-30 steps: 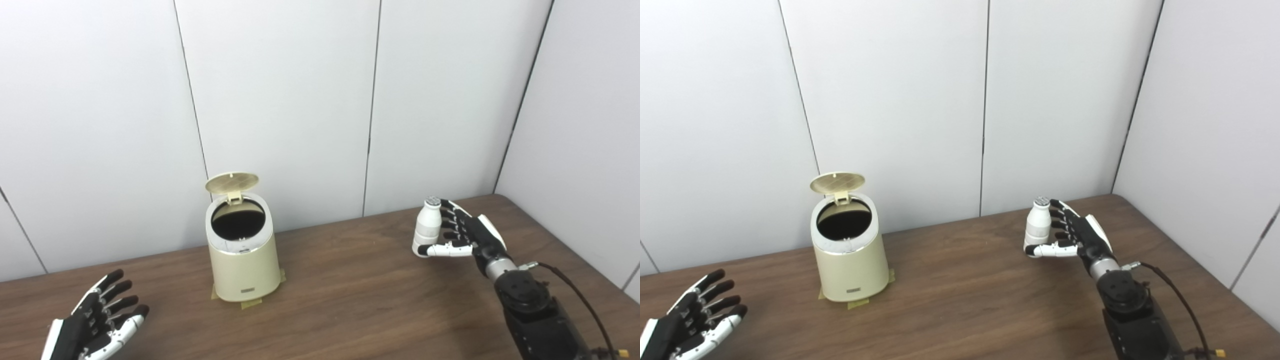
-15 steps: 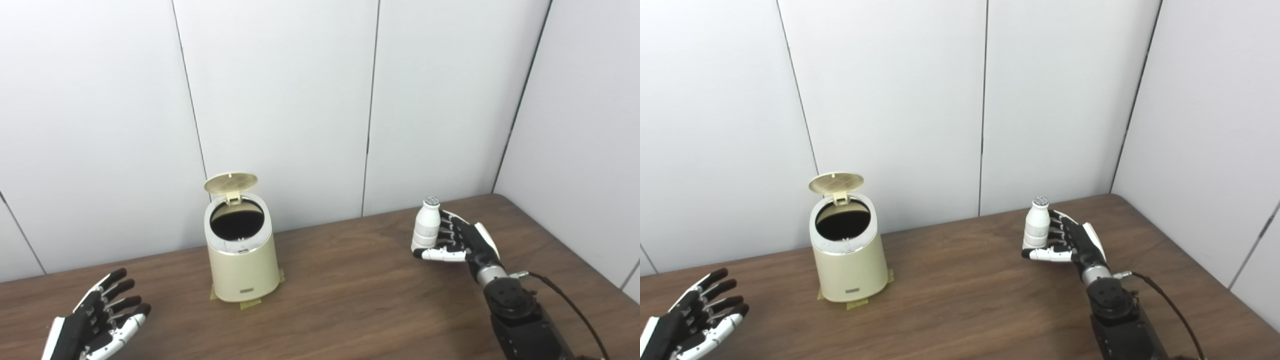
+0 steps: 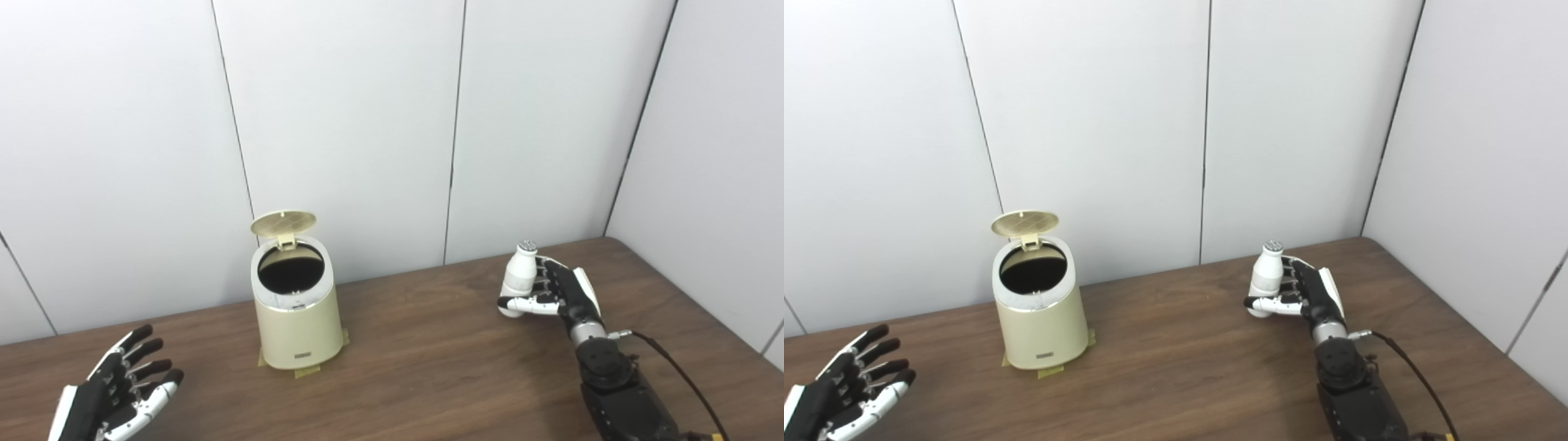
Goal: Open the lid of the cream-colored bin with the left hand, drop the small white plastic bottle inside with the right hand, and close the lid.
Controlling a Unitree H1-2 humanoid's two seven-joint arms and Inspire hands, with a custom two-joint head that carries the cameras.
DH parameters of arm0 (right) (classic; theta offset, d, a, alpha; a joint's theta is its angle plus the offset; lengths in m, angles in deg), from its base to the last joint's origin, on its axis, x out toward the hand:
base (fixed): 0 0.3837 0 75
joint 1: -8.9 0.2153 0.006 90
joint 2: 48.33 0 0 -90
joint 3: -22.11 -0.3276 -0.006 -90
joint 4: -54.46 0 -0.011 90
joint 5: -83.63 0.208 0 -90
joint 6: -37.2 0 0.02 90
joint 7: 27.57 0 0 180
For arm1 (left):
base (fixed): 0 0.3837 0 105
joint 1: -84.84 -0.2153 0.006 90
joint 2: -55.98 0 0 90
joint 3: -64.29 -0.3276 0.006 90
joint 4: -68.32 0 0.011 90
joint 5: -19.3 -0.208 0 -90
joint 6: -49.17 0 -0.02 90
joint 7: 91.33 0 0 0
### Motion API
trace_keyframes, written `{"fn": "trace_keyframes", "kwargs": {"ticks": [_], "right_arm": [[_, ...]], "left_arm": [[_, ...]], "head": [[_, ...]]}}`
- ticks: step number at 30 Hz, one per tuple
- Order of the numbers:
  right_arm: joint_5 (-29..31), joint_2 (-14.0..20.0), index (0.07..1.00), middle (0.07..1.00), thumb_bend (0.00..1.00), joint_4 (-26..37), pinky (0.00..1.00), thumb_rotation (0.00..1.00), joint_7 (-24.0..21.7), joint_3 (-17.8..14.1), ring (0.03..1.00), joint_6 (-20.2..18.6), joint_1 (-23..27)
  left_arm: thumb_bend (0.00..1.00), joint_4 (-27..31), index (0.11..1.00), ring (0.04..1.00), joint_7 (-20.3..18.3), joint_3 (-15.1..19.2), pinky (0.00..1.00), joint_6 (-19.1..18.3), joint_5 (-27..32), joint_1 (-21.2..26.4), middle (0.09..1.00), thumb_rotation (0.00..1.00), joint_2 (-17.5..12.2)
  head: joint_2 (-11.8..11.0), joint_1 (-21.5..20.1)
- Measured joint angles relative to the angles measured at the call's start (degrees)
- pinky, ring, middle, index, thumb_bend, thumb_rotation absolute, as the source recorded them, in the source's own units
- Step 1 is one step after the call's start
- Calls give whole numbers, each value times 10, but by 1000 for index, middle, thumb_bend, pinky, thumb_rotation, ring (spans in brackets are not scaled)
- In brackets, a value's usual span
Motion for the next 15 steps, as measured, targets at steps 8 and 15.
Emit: {"fn": "trace_keyframes", "kwargs": {"ticks": [8,15], "right_arm": [[-22,0,523,487,514,3,332,0,22,9,379,50,-3],[-53,0,551,485,509,95,328,0,33,21,373,59,-21]], "left_arm": [[440,0,883,722,0,1,580,-3,1,0,825,0,2],[433,0,894,721,0,-4,585,2,-5,0,814,0,2]], "head": [[2,6],[-2,25]]}}
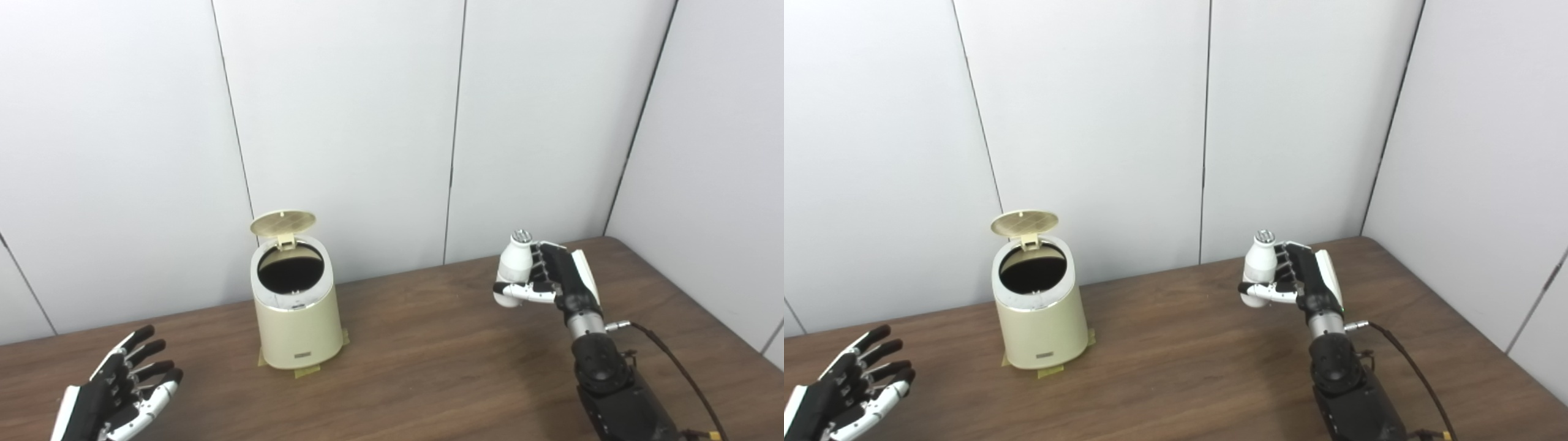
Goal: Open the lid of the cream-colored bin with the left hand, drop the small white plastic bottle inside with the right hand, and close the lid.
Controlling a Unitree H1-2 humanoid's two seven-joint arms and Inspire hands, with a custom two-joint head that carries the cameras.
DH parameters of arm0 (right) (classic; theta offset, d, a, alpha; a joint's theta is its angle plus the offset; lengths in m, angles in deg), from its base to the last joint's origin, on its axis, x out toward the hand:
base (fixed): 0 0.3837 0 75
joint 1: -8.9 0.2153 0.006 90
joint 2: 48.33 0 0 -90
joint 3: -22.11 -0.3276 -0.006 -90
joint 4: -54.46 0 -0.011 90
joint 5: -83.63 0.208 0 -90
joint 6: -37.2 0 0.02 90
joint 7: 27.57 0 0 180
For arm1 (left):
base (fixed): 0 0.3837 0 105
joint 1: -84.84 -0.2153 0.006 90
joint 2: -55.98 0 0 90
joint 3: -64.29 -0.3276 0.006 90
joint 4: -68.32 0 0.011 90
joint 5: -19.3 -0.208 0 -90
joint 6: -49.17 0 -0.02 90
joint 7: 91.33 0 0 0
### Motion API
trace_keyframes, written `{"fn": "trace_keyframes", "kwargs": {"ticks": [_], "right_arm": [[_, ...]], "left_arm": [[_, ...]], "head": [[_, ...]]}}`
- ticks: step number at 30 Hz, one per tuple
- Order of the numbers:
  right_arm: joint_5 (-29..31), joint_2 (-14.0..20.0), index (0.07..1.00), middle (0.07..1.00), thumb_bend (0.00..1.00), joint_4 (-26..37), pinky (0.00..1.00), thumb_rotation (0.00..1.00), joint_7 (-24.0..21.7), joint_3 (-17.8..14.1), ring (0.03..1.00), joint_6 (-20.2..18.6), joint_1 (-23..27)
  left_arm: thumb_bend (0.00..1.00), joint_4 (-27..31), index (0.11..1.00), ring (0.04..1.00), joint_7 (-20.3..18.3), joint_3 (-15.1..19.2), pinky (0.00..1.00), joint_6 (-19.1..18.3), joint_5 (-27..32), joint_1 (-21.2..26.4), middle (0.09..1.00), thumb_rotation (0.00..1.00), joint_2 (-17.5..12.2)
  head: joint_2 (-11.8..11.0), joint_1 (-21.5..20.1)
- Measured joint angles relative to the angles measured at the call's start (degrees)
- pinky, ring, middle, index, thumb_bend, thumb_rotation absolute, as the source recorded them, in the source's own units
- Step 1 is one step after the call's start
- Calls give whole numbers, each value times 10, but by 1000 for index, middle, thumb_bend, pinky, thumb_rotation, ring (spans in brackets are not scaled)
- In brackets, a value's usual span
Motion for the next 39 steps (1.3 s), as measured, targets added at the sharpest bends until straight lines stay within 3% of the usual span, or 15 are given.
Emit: {"fn": "trace_keyframes", "kwargs": {"ticks": [4,5,10,15,20,25,28,39], "right_arm": [[-22,-2,550,477,509,79,311,0,-12,27,368,2,-2],[-26,-1,549,471,510,95,308,0,-17,33,369,0,-1],[-54,-4,541,480,513,162,316,0,-64,78,379,-19,15],[-54,-19,536,482,515,137,307,0,-92,101,385,-2,63],[-47,-58,536,482,514,136,303,0,-106,109,385,-4,83],[-46,-99,528,480,515,137,297,0,-117,116,385,-11,89],[-43,-120,539,477,512,136,298,0,-126,119,373,-28,105],[-47,-153,530,469,513,97,290,0,-128,135,365,-54,148]], "left_arm": [[457,-7,898,714,0,-7,590,5,-2,1,806,0,0],[466,-10,898,714,0,-9,598,6,-3,1,806,0,1],[527,-29,874,694,0,-16,581,26,-8,1,791,0,2],[564,-47,861,666,3,-27,543,45,-14,1,778,24,17],[588,-60,860,666,9,-31,536,52,-25,2,772,80,26],[590,-74,855,656,12,-30,514,70,-24,3,764,36,35],[599,-77,856,658,12,-30,524,70,-25,3,765,67,41],[586,-77,859,662,18,-34,540,70,-31,4,768,85,44]], "head": [[-1,21],[-1,46],[-3,92],[-5,129],[-6,163],[-6,172],[-6,178],[-5,184]]}}
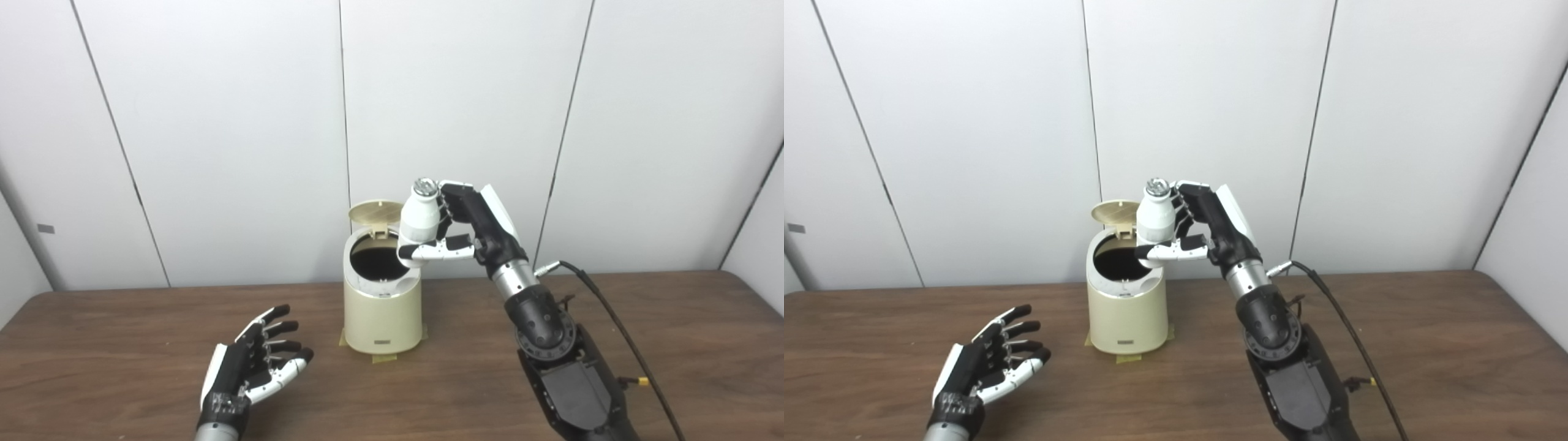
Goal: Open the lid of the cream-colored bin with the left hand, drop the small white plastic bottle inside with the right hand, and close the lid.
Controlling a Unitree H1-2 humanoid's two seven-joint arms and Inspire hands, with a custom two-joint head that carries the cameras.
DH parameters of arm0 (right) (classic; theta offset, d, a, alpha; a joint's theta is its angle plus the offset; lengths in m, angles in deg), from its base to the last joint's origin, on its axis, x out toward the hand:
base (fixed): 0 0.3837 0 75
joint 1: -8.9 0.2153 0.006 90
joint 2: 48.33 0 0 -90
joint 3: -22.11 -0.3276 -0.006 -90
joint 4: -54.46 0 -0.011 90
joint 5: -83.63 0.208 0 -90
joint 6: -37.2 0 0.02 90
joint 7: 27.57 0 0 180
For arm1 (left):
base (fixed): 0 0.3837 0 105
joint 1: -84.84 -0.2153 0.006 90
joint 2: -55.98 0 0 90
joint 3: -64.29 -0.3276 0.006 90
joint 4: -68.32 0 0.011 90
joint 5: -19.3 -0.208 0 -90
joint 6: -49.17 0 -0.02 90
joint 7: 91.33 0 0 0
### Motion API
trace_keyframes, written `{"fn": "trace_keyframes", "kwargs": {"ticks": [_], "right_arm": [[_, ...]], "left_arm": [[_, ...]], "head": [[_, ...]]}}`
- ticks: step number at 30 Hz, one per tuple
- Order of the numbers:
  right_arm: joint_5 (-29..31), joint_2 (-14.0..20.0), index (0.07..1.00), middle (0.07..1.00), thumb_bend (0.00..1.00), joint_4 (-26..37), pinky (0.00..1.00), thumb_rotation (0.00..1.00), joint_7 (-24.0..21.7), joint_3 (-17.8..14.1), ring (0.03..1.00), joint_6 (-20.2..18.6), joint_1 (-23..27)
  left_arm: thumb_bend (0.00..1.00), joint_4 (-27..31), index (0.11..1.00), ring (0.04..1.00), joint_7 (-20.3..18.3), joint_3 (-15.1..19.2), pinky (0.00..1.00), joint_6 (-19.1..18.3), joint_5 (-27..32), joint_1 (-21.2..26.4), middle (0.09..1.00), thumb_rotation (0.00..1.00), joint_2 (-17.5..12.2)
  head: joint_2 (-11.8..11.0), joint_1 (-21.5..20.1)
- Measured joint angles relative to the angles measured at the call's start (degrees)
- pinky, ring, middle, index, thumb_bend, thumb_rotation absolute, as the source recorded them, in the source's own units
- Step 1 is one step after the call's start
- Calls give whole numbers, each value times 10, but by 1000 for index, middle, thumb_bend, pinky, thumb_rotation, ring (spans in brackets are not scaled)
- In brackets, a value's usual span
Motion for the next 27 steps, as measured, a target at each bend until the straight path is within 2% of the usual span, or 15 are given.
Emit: {"fn": "trace_keyframes", "kwargs": {"ticks": [10,19,27], "right_arm": [[0,-9,526,476,515,-56,306,0,0,6,384,-15,41],[-6,-13,545,476,512,-112,329,0,15,19,378,16,64],[-15,-13,551,474,511,-157,299,0,21,32,378,32,82]], "left_arm": [[575,0,861,661,7,-4,532,0,0,1,769,58,6],[571,1,865,663,10,-6,533,0,-1,1,780,59,9],[575,1,866,664,10,-9,528,0,-2,1,784,53,11]], "head": [[0,7],[3,13],[5,18]]}}
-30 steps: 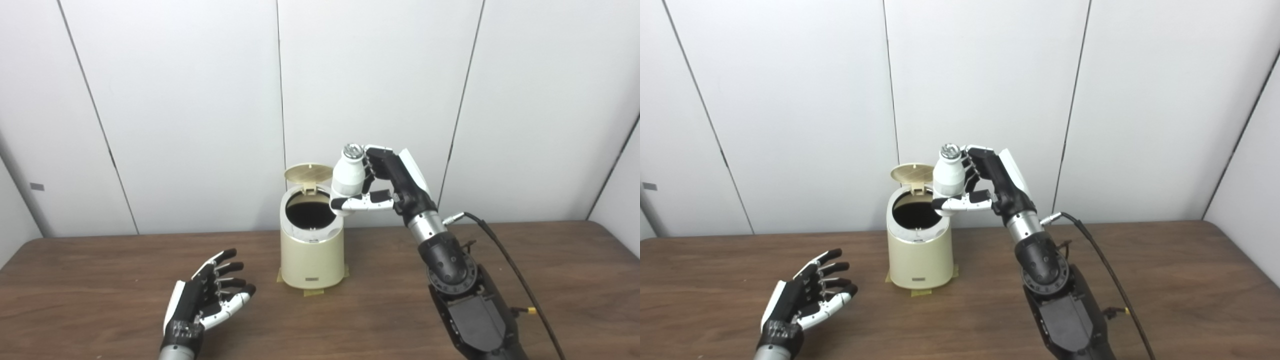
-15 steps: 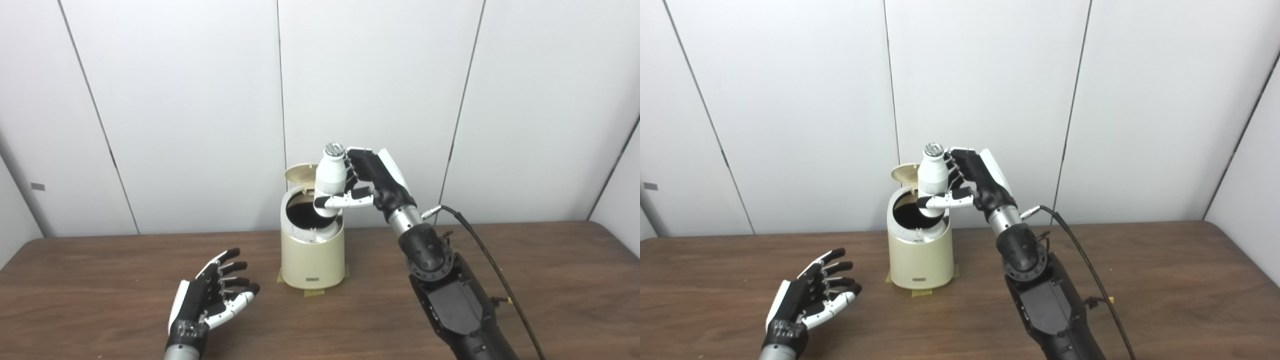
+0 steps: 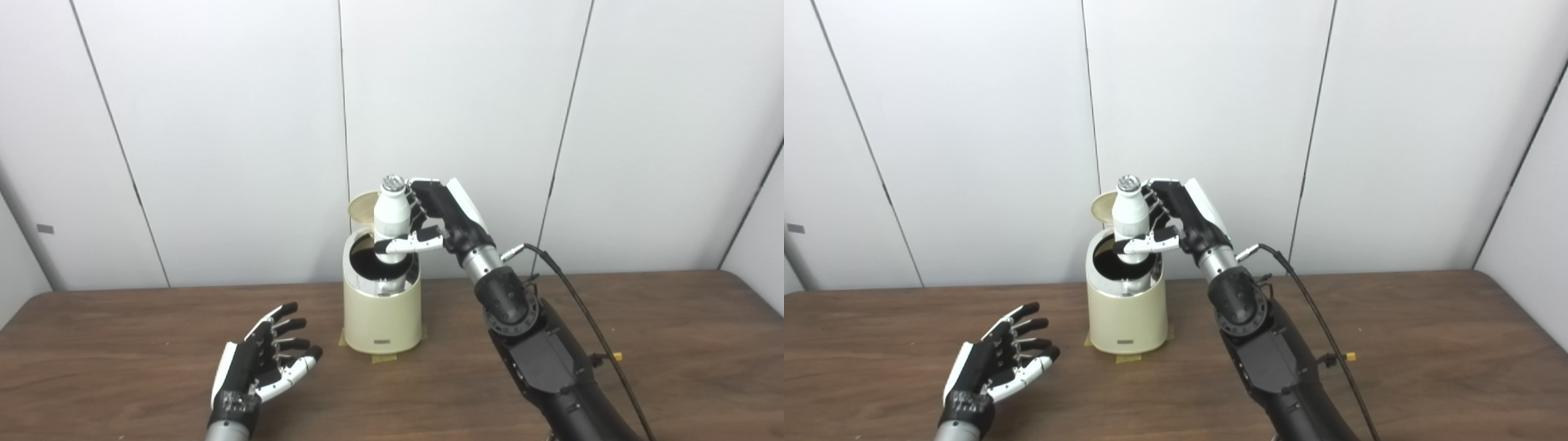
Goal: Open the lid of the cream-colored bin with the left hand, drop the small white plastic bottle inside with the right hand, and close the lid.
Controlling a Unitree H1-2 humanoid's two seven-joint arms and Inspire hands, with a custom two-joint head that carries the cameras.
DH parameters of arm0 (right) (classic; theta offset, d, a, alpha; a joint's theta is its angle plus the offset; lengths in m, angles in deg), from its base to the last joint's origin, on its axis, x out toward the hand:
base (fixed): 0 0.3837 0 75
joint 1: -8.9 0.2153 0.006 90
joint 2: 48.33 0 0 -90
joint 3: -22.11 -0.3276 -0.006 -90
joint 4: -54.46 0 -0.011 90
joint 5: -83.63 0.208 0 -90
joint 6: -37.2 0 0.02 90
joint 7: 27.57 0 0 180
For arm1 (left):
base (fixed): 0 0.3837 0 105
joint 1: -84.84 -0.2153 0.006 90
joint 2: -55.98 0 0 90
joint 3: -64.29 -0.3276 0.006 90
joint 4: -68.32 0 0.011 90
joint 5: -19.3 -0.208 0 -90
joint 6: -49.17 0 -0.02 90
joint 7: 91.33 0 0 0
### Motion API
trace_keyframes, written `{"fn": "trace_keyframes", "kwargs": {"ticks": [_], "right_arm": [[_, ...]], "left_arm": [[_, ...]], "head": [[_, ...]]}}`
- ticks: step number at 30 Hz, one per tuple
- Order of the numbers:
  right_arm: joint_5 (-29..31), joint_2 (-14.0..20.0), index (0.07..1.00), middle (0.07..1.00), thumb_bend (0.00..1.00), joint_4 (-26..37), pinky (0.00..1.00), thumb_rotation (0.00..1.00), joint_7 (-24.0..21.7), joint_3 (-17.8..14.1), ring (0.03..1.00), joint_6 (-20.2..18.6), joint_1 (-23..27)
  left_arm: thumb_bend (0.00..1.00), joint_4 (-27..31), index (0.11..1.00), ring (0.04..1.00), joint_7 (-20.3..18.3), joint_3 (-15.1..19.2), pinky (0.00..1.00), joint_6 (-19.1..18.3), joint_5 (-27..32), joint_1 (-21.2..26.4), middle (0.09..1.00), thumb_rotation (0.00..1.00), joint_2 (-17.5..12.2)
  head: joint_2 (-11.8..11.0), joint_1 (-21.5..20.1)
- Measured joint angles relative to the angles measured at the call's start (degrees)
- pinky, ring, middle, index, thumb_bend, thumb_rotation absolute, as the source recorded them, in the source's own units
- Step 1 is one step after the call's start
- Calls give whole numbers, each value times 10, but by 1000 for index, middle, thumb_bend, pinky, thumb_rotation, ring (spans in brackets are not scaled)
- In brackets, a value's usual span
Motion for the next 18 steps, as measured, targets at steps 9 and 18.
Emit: {"fn": "trace_keyframes", "kwargs": {"ticks": [9,18], "right_arm": [[4,-2,543,475,512,-32,310,0,-3,0,386,24,8],[-34,13,707,738,835,-35,457,0,-22,41,559,39,12]], "left_arm": [[588,4,864,669,4,0,533,0,0,0,782,57,5],[583,9,868,668,4,-1,530,0,-6,0,783,53,8]], "head": [[3,5],[5,8]]}}
